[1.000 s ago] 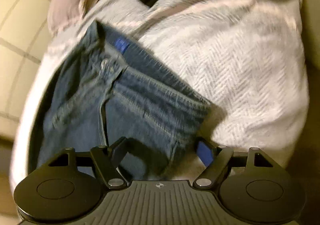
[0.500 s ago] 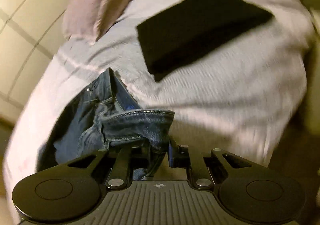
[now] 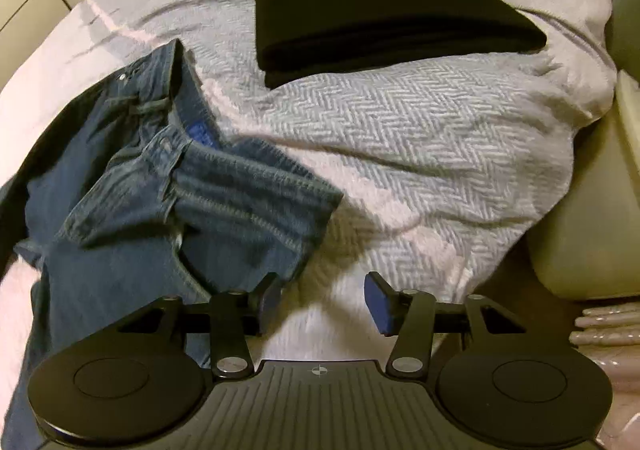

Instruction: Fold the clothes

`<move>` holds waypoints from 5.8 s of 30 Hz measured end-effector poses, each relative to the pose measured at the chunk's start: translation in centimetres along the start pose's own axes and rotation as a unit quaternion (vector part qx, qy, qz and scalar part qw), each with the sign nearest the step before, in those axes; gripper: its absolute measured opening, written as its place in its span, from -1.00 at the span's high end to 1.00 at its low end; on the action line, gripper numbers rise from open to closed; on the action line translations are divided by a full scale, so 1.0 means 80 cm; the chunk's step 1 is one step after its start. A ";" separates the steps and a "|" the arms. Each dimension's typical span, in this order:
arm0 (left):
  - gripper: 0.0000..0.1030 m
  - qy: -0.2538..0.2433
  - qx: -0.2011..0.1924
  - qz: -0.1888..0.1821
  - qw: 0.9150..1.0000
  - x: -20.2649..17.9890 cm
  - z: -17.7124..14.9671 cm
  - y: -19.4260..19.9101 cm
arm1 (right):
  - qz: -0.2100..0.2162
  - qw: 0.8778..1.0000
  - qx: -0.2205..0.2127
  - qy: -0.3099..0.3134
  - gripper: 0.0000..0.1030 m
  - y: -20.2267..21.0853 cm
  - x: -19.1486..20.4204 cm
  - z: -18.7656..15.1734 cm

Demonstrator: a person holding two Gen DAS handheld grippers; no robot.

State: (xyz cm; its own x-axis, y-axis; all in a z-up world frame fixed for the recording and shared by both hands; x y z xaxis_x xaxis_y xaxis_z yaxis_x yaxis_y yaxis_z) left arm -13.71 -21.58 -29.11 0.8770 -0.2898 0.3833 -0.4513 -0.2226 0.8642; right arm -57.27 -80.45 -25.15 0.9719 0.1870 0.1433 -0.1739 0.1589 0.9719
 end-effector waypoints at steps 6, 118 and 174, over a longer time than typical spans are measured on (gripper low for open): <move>0.20 0.110 -0.025 -0.009 0.994 0.091 0.007 -0.036 | 0.015 0.999 0.013 0.027 0.02 0.008 0.067 -0.030; 0.95 -0.064 -0.182 0.239 0.952 0.423 0.243 -0.136 | -0.102 0.669 -0.082 0.731 -0.15 -0.160 0.550 -0.132; 0.13 0.076 -0.153 0.008 0.985 0.484 0.270 -0.234 | -0.098 0.642 -0.057 0.758 0.02 -0.094 0.506 -0.193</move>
State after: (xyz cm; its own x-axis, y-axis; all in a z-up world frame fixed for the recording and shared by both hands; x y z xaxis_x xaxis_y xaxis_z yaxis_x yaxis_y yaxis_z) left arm 25.12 -48.75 -37.49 0.8951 -0.1433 0.4222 -0.4149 0.0794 0.9064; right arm -19.05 -59.07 -29.54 -0.2803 0.8678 -0.4104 -0.1657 0.3774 0.9111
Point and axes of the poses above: each gripper's, at about its wrist camera, not at the fingertips, and y roughly against the way its jaws point, x to its left, z to its top, the point moved 7 cm from there along -y, roughly the way its jaws point, and after that the axes turned 10 degrees about x, right-handed, at the moved point
